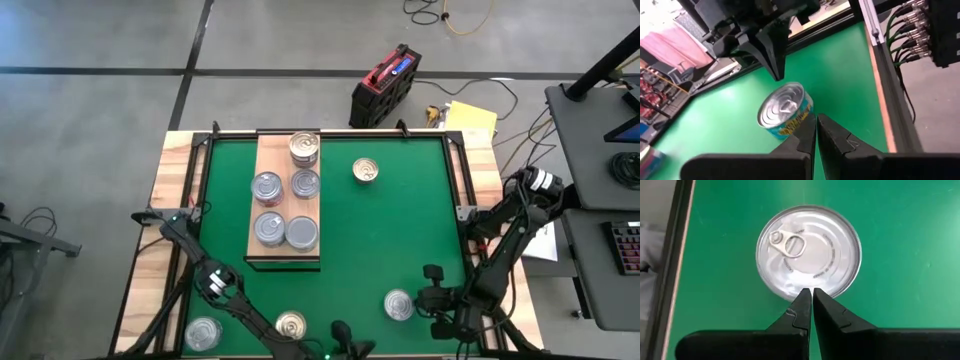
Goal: Stack canned seafood by type on shelf
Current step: Put the yellow and blue tuna can on the shelf
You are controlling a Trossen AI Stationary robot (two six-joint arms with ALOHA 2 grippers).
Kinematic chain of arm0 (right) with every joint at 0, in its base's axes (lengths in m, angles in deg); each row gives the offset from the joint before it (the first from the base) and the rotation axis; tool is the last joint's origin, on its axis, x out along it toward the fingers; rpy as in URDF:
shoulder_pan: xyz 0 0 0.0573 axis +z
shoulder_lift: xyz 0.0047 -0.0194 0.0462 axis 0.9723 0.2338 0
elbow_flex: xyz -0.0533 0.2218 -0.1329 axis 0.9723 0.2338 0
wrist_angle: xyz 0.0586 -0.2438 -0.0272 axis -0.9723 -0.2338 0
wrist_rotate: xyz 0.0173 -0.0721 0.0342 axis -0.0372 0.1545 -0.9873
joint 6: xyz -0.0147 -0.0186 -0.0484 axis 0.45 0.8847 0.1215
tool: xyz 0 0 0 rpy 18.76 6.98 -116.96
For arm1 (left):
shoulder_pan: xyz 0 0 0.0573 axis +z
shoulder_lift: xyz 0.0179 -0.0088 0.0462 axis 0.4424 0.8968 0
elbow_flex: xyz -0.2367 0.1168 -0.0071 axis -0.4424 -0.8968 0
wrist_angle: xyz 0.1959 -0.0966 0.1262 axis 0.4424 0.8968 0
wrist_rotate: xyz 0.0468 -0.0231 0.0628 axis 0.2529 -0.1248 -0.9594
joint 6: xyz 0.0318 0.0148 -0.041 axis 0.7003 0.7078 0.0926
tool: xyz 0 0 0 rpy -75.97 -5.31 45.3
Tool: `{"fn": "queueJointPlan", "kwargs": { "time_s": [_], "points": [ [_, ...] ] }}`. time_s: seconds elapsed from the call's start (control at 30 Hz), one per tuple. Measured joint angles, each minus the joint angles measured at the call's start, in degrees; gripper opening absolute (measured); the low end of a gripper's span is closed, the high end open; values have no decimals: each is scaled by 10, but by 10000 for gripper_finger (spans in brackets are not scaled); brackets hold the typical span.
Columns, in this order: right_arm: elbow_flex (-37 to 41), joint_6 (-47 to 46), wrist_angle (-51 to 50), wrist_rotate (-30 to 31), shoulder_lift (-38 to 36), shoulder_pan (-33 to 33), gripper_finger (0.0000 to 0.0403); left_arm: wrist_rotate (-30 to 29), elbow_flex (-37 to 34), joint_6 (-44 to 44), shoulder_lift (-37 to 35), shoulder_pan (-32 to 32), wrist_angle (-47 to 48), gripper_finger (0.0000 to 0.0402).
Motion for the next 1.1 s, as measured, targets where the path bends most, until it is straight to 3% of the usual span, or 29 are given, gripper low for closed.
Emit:
{"fn": "queueJointPlan", "kwargs": {
  "time_s": [0.1, 0.27, 0.37, 0.5, 0.7, 1.1],
  "points": [
    [-14, -12, -31, -4, -1, -3, 9, 7, 0, 20, 0, 12, -4, 1],
    [-57, -117, -170, -24, -36, -16, 9, 81, 0, 9, 0, 42, -36, 1],
    [-61, -124, -207, -75, -71, -28, 9, 53, 0, -12, 1, 48, -37, 0],
    [-26, -112, -170, -122, -125, -45, 9, 14, 0, -7, 3, 45, -36, 0],
    [35, -128, -127, -125, -173, -56, 9, 75, -8, -72, 3, 42, -36, 0],
    [92, -126, -4, -134, -185, -56, 32, 73, -11, -136, 17, 34, -64, 0]
  ]
}}
